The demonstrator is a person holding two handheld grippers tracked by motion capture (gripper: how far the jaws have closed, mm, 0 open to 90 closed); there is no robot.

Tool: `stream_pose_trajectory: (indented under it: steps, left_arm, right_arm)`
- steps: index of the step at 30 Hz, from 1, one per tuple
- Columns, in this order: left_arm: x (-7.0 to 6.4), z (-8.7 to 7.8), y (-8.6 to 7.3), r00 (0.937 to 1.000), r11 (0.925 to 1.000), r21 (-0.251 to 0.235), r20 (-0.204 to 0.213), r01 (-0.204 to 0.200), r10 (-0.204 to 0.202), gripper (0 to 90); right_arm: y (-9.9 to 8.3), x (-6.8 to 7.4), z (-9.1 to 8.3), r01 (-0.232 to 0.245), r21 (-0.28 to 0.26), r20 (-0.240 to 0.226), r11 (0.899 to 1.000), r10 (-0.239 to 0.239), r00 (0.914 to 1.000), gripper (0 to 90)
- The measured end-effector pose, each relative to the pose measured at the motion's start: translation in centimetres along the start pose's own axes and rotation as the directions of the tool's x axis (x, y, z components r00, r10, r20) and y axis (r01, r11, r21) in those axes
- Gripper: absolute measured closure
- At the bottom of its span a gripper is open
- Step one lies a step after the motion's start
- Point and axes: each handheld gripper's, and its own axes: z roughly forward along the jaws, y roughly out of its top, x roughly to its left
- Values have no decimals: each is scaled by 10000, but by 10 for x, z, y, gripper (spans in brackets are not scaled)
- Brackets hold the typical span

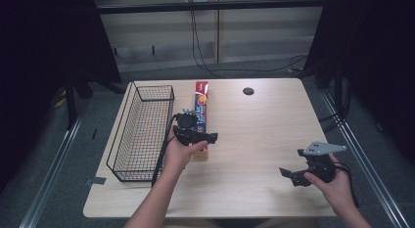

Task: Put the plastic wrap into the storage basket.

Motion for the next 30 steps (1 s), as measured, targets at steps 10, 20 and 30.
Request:
stream_pose_trajectory:
  steps: [10,20,30]
  left_arm:
    - [11,14,8,9974,9974,245,-264,675,-668,31]
    - [15,21,16,9949,9954,277,-437,922,-910,36]
    - [19,33,21,9906,9919,300,-637,1235,-1214,40]
  right_arm:
    - [2,-1,3,-57,-24,-109,10000,56,9999,30]
    - [6,-1,5,20,-48,-294,10000,-21,9996,30]
    - [5,-3,5,60,34,-360,10000,-59,9993,33]
